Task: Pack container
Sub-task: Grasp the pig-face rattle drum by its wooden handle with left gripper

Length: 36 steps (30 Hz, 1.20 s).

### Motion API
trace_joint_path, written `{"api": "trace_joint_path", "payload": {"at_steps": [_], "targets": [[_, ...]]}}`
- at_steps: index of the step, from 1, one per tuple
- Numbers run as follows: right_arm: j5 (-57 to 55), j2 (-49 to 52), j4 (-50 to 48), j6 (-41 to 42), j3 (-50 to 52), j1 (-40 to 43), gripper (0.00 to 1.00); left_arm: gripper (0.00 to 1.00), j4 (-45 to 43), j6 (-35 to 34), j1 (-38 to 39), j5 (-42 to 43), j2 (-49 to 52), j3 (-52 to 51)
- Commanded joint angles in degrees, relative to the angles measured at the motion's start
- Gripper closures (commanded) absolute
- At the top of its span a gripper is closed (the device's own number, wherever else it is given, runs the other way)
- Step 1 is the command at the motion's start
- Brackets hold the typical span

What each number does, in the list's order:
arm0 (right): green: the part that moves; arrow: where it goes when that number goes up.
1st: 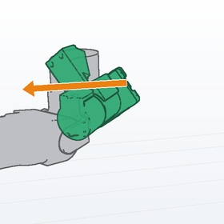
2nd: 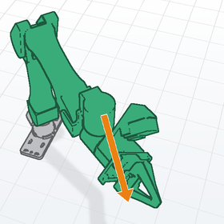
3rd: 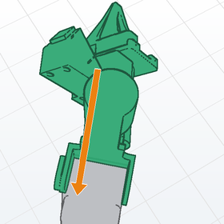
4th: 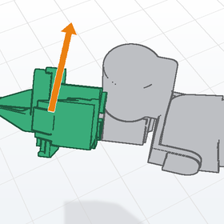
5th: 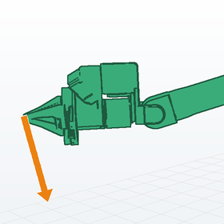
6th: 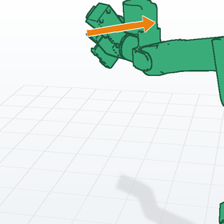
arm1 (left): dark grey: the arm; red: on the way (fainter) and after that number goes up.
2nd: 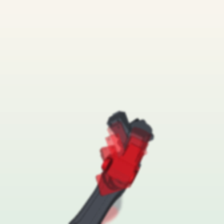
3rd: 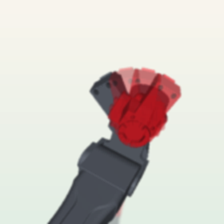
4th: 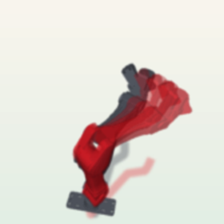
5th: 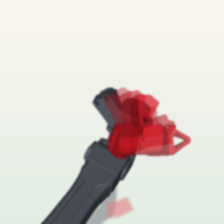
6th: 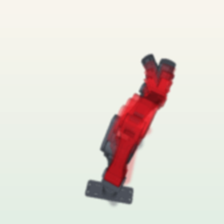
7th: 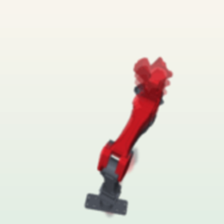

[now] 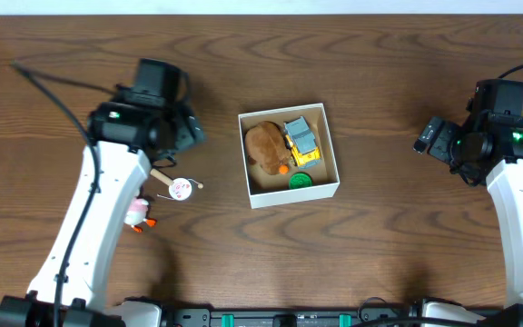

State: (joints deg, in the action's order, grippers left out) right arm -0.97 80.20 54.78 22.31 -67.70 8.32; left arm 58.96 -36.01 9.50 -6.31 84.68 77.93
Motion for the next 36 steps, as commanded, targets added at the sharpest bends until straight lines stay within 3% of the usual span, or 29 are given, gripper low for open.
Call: {"api": "trace_joint_path", "payload": {"at_steps": [1, 12, 19, 33, 36], "targets": [[0.2, 0.1, -0.1, -0.7, 0.4, -0.1, 0.01, 0.02, -2.0, -8.0, -3.8, 3.8, 2.6, -3.3], [0.2, 0.1, -0.1, -0.7, 0.4, -0.1, 0.01, 0.02, -6.6, -8.0, -9.0, 4.3, 15.2, -6.9], [0.2, 0.1, -0.1, -0.8, 0.4, -0.1, 0.01, 0.02, -10.3, -4.5, -8.9, 9.9, 22.4, -6.9], [0.2, 0.1, 0.0, -1.4, 0.4, -0.1, 0.01, 0.01, -10.9, -4.5, -8.9, 10.0, 27.7, -6.9], [0.2, 0.1, 0.0, -1.4, 0.4, -0.1, 0.01, 0.09, -11.3, -4.5, -8.9, 10.0, 27.7, -7.3]]}}
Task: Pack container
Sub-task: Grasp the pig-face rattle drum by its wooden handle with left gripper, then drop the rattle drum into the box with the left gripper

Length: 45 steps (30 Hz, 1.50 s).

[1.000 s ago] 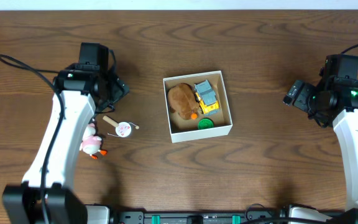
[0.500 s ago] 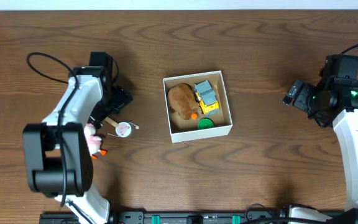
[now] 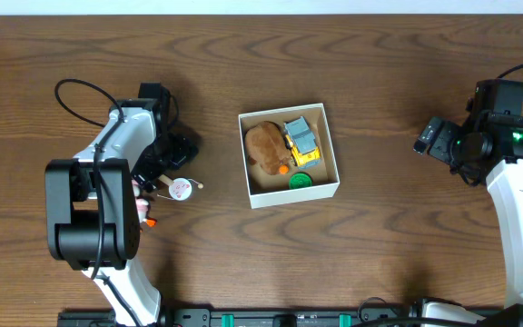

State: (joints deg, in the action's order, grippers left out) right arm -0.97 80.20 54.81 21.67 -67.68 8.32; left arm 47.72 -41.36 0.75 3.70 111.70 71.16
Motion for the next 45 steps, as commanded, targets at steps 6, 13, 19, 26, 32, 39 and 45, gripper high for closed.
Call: {"api": "trace_joint_path", "payload": {"at_steps": [6, 13, 19, 26, 32, 39, 45], "targets": [[0.1, 0.1, -0.1, -1.2, 0.4, -0.1, 0.01, 0.23, -0.7, 0.8, -0.2, 0.0, 0.7, -1.5], [0.1, 0.1, -0.1, -1.2, 0.4, -0.1, 0.01, 0.41, -0.7, 0.8, -0.2, 0.0, 0.7, -1.7], [0.1, 0.1, -0.1, -1.2, 0.4, -0.1, 0.01, 0.59, -0.7, 0.9, -0.2, 0.0, 0.7, -1.7], [-0.1, 0.1, -0.1, -1.2, 0.4, -0.1, 0.01, 0.69, -0.7, 2.7, -0.2, 0.0, 0.7, -1.7], [-0.1, 0.1, -0.2, -1.2, 0.4, -0.1, 0.01, 0.8, -0.7, 5.9, -0.2, 0.0, 0.7, -1.6], [-0.1, 0.1, -0.2, -1.2, 0.4, -0.1, 0.01, 0.94, 1.6, 9.4, -0.1, -0.1, 0.5, 0.3], [-0.1, 0.1, -0.2, -1.2, 0.4, -0.1, 0.01, 0.94, 6.6, 11.2, 2.1, -0.1, -4.0, 4.3]]}}
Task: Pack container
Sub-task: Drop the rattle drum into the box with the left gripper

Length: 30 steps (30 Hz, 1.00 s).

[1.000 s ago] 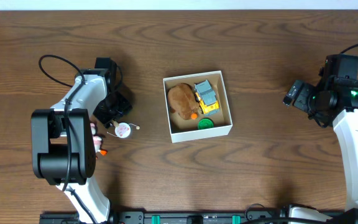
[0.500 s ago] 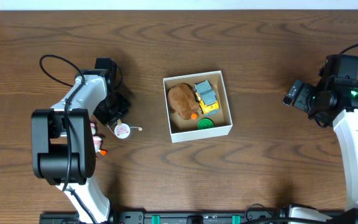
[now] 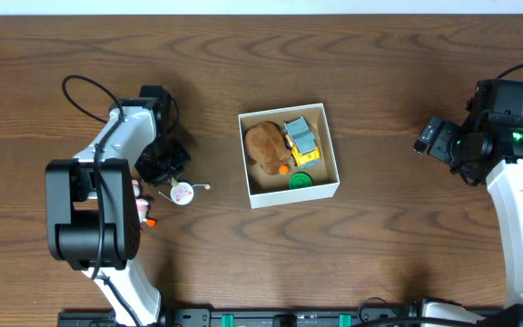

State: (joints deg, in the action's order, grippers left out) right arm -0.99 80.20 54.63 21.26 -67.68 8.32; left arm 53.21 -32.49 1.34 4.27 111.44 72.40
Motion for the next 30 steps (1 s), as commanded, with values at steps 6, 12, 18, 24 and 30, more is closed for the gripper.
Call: {"api": "trace_joint_path", "payload": {"at_steps": [6, 12, 18, 24, 30], "targets": [[-0.1, 0.1, -0.4, -0.7, 0.4, -0.1, 0.01, 0.94, 2.1, 7.2, 9.5, -0.6, -15.2, 4.1], [-0.1, 0.1, -0.7, -0.7, 0.4, -0.1, 0.01, 0.94, -1.6, 18.7, 23.4, -0.6, -24.6, 4.1], [-0.1, 0.1, -0.6, -0.7, 0.4, -0.1, 0.01, 0.94, -7.1, 30.8, 36.3, -1.4, -24.2, 4.1], [0.0, 0.1, -0.2, -0.7, 0.4, -0.1, 0.01, 0.94, -11.6, 32.5, 40.3, -6.9, -19.8, 4.1], [-0.1, 0.1, -0.2, -1.1, 0.4, -0.1, 0.01, 0.36, -12.3, 32.5, 39.4, -7.0, -17.9, 4.1]]}}
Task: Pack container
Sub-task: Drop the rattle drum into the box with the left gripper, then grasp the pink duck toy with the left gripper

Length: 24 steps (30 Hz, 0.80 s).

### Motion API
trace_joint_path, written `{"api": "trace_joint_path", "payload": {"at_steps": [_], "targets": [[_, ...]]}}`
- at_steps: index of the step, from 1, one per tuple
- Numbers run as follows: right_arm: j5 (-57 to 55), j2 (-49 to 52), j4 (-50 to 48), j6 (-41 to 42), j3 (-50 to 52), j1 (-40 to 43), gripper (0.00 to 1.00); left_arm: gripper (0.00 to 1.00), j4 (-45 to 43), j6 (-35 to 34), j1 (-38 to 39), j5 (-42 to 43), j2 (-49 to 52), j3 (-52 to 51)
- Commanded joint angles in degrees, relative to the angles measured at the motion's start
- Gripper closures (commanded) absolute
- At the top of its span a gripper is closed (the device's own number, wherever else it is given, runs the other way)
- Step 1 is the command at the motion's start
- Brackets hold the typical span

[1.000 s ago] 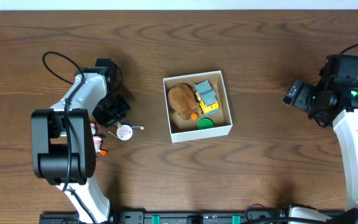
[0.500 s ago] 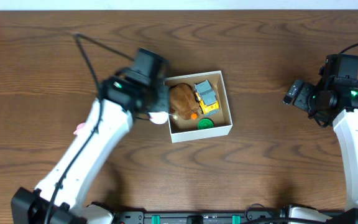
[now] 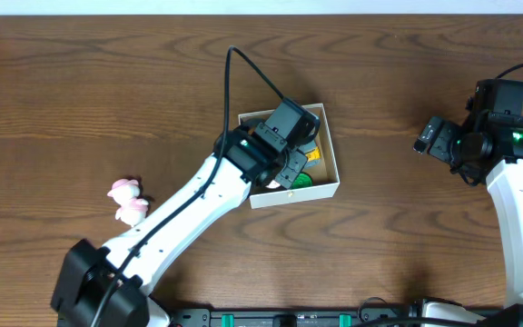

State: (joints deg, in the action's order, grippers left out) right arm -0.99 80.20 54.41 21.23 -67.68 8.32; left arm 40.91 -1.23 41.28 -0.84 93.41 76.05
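The white box (image 3: 294, 195) stands mid-table. My left arm reaches across it from the lower left, and its gripper (image 3: 291, 171) hangs over the box's inside. Its fingers are hidden under the wrist, so I cannot tell their state or whether they hold anything. A green disc (image 3: 303, 181) and part of a yellow toy (image 3: 315, 160) show in the box beside the gripper. The rest of the contents are covered by the arm. My right gripper (image 3: 425, 141) hovers far right, away from the box, too small to read.
A pink toy figure (image 3: 127, 200) lies on the wooden table at the left. A black cable (image 3: 234, 86) arcs up from the left wrist behind the box.
My left gripper was at the small round white piece with a stick on the left. Now it is over the box, and that piece is gone from the table. The right arm is unchanged.
First my left arm hung over the round white piece, with the pink toy beside it. Then the gripper was down next to the piece, then right at it, the piece slightly shifted. Now the arm is over the box and only the pink toy lies at left.
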Motion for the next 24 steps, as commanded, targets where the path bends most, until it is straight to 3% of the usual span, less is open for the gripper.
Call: {"api": "trace_joint_path", "payload": {"at_steps": [1, 4, 7, 11, 14, 20, 24], "targets": [[-0.1, 0.1, 0.0, -1.2, 0.4, -0.1, 0.01, 0.36, 0.0, 1.2, -0.7, -1.8, 0.0, 0.4], [-0.1, 0.1, 0.0, -1.2, 0.4, -0.1, 0.01, 0.08, 0.5, 1.2, -1.0, -1.8, -0.7, 0.4], [-0.1, 0.1, 0.0, -1.2, 0.4, -0.1, 0.01, 0.06, 2.6, 0.7, -1.5, -2.5, -2.3, 0.4], [-0.3, 0.1, 0.0, -1.6, 0.4, -0.1, 0.01, 0.01, 8.4, -8.6, -4.3, -10.7, -5.9, 0.4], [-0.3, 0.1, 0.0, -1.6, 0.4, -0.1, 0.01, 0.02, 12.9, -15.4, -9.0, -14.6, -9.2, 0.4], [-0.3, 0.1, 0.1, -1.6, 0.4, -0.1, 0.01, 0.02, 18.0, -25.1, -26.4, -14.7, -15.8, 0.4], [-0.2, 0.1, 0.3, -1.6, 0.4, -0.1, 0.01, 0.02, 20.2, -26.7, -38.4, -12.0, -16.6, 0.1]]}}
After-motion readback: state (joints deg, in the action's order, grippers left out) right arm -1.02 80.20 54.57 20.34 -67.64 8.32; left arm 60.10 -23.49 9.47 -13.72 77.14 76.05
